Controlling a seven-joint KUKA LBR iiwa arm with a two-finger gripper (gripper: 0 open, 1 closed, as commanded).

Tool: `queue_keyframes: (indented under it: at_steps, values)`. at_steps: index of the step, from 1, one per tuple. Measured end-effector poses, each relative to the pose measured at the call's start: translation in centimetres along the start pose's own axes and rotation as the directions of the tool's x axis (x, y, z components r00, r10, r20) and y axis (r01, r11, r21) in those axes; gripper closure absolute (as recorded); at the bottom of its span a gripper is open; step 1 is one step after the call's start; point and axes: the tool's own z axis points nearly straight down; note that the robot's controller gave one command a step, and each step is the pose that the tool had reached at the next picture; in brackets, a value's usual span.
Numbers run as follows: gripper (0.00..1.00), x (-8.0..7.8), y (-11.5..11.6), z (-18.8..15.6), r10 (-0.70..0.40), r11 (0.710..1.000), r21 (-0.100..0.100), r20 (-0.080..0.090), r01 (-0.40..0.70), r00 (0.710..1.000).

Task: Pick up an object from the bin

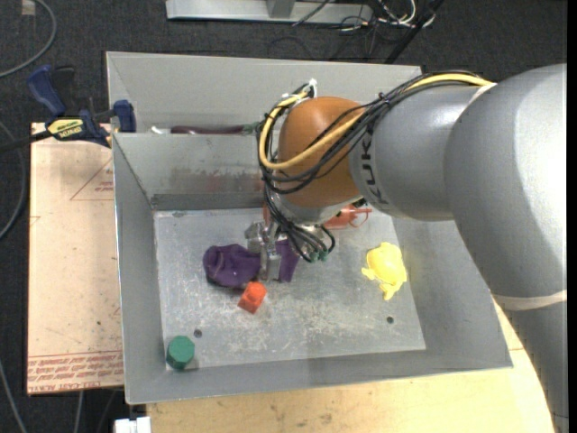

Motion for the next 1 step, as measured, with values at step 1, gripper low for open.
queue_keyframes:
  at_steps: [1]
  values:
    - [1.00, 1.08, -0.38, -14.03, 0.030, 1.000, -0.001, 0.005, -0.030, 1.000]
